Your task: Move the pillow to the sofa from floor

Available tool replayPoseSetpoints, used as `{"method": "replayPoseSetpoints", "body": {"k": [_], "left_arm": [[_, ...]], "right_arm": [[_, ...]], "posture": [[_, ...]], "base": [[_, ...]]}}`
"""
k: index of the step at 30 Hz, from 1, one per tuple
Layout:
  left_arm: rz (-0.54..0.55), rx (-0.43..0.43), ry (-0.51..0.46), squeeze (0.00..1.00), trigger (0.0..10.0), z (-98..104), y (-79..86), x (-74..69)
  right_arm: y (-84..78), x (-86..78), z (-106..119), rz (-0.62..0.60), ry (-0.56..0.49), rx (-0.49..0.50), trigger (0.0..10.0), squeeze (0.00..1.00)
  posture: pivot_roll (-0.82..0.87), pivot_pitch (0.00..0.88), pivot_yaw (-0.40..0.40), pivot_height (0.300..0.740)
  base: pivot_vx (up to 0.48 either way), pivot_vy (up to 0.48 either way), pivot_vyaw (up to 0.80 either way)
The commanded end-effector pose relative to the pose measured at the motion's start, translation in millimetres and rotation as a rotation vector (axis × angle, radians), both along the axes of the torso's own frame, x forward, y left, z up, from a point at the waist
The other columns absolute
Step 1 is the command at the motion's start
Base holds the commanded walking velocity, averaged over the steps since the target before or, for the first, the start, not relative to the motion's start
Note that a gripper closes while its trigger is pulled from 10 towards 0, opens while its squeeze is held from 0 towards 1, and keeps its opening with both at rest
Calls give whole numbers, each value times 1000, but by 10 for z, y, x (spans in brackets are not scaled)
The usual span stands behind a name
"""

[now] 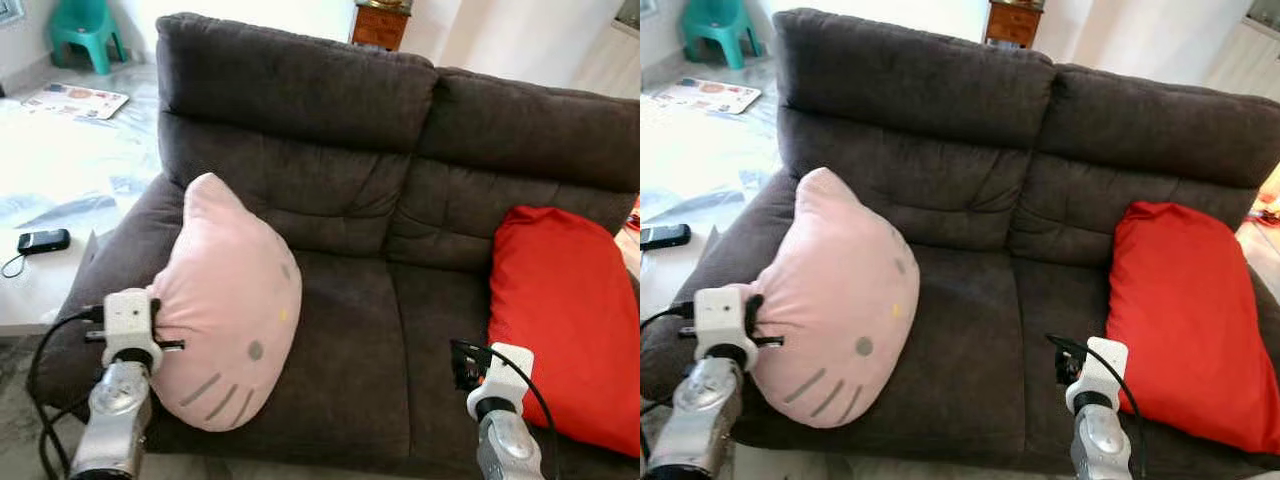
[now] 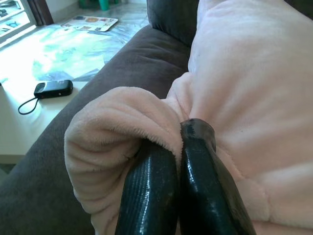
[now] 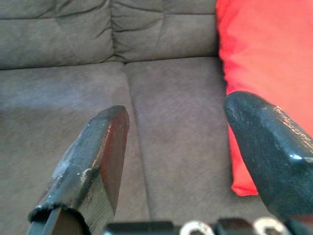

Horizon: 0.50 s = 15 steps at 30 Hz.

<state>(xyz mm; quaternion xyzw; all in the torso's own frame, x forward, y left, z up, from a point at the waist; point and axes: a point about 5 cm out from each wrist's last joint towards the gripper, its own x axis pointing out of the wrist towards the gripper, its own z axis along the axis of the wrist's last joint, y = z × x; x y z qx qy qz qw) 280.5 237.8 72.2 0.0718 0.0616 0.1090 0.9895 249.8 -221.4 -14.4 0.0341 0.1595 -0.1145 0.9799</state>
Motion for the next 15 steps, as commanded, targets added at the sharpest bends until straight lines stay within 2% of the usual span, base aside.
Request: {"method": "replayPoseSetpoints", "body": {"k": [1,7,8,9,10,15], "left_arm": [[7,0,13,0,10000,-76,-29,-21],[40,-3,8,0,10000,-136,8,-52],[45,-8,7,161,10000,-142,13,-56],[49,-12,6,161,10000,-146,17,-58],[51,-12,4,1000,10000,-148,20,-58],[54,-8,-5,1000,10000,-153,16,-45]], "right_arm": [[-57,-54,-40,-27,23,10,10000,0],[-69,-143,-123,-34,66,26,10000,0],[-69,-155,-134,-35,72,29,10000,0],[-69,-162,-141,-35,76,31,10000,0],[-67,-171,-150,-34,81,31,10000,0],[-59,-196,-173,-29,92,32,10000,0]], "posture": [[151,0,-156,740],[144,0,-149,740],[142,0,-149,740],[142,0,-149,740],[141,0,-149,740],[142,0,-149,740]], "base": [[0,0,0],[0,0,0],[0,0,0],[0,0,0],[0,0,0],[0,0,0]]}}
